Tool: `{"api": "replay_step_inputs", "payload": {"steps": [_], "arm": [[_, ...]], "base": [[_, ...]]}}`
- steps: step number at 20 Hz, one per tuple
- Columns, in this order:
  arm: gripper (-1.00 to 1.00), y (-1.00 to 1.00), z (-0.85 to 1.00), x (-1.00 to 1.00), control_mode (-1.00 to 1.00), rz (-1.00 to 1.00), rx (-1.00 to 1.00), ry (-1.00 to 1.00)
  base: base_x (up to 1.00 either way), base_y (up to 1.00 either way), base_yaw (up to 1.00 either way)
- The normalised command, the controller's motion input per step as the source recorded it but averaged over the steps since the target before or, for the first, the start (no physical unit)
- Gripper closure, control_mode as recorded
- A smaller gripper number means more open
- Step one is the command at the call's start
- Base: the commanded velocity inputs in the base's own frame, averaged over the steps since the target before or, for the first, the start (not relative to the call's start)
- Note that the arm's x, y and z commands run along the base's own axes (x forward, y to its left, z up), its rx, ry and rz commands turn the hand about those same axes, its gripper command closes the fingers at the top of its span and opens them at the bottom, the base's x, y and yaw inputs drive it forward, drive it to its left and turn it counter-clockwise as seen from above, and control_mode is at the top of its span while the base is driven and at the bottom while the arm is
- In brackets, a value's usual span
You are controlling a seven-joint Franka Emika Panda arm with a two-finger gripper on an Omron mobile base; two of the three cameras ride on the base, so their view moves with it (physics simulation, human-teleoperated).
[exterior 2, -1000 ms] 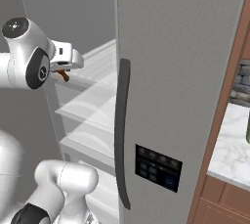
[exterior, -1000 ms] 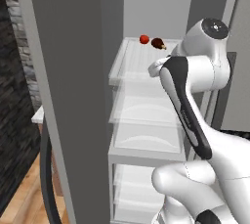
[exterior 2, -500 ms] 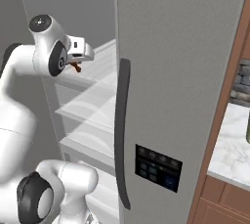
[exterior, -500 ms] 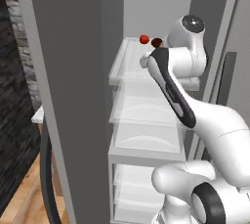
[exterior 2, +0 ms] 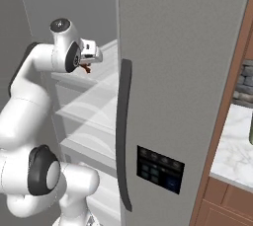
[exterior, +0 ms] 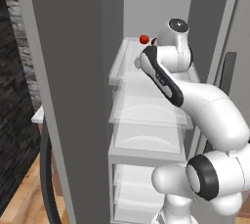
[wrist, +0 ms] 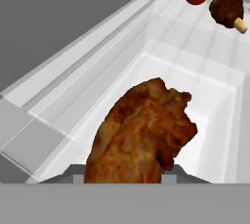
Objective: Transport the chicken drumstick and mushroom to the fridge. Place the chicken drumstick on the rack containing meat and place the mushroom on the rack containing the vegetable, ensuring meats and vegetables are on different racks.
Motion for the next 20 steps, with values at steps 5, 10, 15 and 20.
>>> {"api": "replay_step_inputs", "payload": {"steps": [5, 10, 15, 20], "arm": [[1.0, 0.04, -0.43, 0.53, -1.0, 0.0, 0.0, 0.02], [1.0, 0.04, -0.35, 0.57, -1.0, 0.0, 0.0, 0.01], [1.0, 0.07, -0.24, 0.59, -1.0, 0.0, 0.0, 0.0], [1.0, 0.02, -0.27, 0.56, -1.0, 0.0, 0.0, 0.06]], "base": [[0.0, 0.0, 0.0], [0.0, 0.0, 0.0], [0.0, 0.0, 0.0], [0.0, 0.0, 0.0]]}}
